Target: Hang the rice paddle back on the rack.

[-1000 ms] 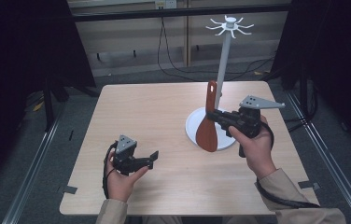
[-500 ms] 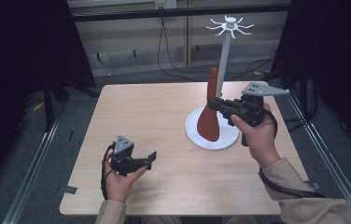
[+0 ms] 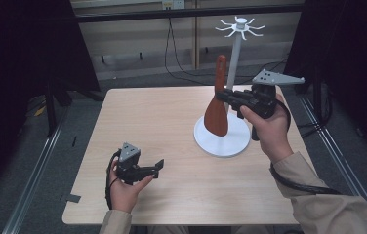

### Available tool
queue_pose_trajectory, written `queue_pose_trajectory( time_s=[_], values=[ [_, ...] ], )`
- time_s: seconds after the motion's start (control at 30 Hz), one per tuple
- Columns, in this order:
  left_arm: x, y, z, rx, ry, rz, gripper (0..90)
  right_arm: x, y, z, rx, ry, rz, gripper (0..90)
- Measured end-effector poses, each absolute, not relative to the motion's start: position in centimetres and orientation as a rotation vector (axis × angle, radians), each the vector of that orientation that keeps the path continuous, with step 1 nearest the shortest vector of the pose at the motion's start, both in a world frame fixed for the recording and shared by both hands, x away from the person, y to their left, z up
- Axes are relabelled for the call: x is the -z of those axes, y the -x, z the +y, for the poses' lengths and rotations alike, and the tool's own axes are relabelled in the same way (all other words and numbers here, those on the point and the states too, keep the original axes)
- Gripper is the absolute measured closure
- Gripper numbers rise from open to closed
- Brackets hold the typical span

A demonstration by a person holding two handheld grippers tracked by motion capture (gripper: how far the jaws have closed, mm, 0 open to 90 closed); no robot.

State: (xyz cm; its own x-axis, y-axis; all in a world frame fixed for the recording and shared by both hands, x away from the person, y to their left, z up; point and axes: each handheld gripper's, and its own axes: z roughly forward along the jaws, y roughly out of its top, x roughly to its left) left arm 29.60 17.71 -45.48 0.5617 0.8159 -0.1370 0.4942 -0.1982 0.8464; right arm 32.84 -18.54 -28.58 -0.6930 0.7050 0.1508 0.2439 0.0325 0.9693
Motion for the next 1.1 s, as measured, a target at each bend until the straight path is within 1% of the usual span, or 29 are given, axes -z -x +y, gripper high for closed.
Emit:
queue_pose_trajectory(
  time_s=[0.67, 1.1],
  values=[
    [45.5, -29.7, 17.8, -0.426, -1.845, 1.066, 4.3, 25.5, -34.9, -18.3, -1.677, -0.952, 1.895, 82.7],
    [45.6, -29.7, 17.9, -0.43, -1.853, 1.065, 4.3, 25.7, -36.2, -19.2, -1.686, -1.012, 1.861, 82.7]
  ],
)
